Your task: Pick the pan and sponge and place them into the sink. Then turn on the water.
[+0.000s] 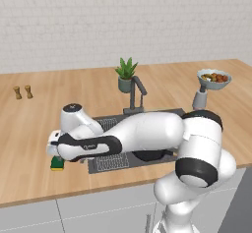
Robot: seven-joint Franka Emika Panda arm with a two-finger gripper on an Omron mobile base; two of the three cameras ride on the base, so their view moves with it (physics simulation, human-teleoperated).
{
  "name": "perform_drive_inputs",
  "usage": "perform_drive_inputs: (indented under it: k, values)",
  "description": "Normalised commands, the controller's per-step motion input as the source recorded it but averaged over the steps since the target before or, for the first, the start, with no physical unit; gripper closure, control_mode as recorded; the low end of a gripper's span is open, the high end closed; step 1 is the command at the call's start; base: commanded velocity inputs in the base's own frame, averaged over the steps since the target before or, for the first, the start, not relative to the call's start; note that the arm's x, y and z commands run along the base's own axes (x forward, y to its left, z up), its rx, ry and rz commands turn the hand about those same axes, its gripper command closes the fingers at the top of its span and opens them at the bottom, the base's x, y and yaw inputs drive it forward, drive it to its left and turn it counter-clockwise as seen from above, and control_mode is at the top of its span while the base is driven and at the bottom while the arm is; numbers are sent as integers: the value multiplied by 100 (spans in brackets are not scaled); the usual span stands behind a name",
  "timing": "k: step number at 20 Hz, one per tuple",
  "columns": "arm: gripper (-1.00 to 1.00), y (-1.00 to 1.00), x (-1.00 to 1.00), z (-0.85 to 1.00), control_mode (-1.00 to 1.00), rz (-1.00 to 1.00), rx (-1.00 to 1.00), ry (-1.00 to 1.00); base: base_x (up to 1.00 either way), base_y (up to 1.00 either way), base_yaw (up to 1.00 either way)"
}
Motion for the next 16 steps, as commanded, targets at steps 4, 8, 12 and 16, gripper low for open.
perform_drive_inputs:
  k: [4, 8, 12, 16]
  values:
    - [-100, 33, 29, -25, -100, 5, 0, 0, 0, 0, 0]
    - [-100, 29, 30, -19, -100, 1, 0, 0, 0, 0, 0]
    - [-100, 30, 33, -16, -100, 1, 0, 0, 0, 0, 0]
    - [-100, 28, 28, -9, -100, 0, 0, 0, 0, 0, 0]
